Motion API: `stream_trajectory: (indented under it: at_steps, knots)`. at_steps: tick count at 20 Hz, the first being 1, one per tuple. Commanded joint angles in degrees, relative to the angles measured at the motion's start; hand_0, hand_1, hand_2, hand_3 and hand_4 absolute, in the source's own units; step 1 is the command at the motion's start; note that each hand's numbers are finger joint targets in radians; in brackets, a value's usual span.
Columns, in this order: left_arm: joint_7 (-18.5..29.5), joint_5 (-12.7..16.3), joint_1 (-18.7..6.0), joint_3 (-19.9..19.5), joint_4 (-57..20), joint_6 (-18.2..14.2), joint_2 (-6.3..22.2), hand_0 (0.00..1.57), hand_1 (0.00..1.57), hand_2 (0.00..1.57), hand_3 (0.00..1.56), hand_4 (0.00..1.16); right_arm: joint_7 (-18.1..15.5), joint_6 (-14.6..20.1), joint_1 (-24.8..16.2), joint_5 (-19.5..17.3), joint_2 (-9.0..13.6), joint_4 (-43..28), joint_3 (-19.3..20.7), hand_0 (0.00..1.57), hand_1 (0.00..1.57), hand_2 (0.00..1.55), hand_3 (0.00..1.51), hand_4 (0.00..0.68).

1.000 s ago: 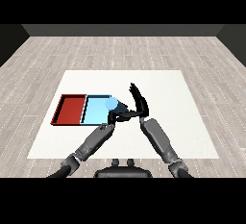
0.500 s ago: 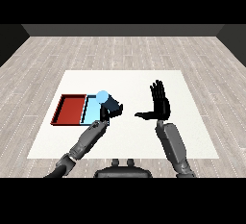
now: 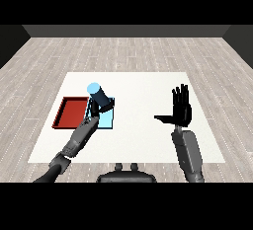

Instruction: Pick the blue can and put it in the blue box

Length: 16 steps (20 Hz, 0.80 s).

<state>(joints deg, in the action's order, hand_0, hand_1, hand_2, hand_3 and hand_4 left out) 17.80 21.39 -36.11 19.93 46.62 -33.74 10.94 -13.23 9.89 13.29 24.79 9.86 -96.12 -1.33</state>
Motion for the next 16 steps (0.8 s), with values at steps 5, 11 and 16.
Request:
stream_trajectory:
  at_steps: [5, 11, 16]
  knots:
    - [-2.84, -2.00, -10.32, -5.25, -22.27, 4.20, 2.10, 1.57, 1.57, 1.57, 1.49, 1.10, -3.19, -2.75, 0.46, 1.09, -0.55, 7.32, 3.02, 0.00, 0.00, 0.00, 0.00, 0.000]
    - [-7.24, -3.47, -12.07, -5.72, -34.85, 5.02, 1.73, 1.57, 1.57, 1.53, 1.39, 0.99, -2.59, -1.35, 1.05, -0.05, -1.13, 7.50, 2.70, 0.00, 0.00, 0.00, 0.00, 0.000]
    - [-11.80, -5.15, -10.95, -4.76, -42.61, 0.75, -1.98, 1.23, 1.23, 1.14, 1.11, 0.93, -5.23, -2.07, 4.61, -0.92, -2.05, 13.81, 3.01, 0.00, 0.00, 0.00, 0.00, 0.000]
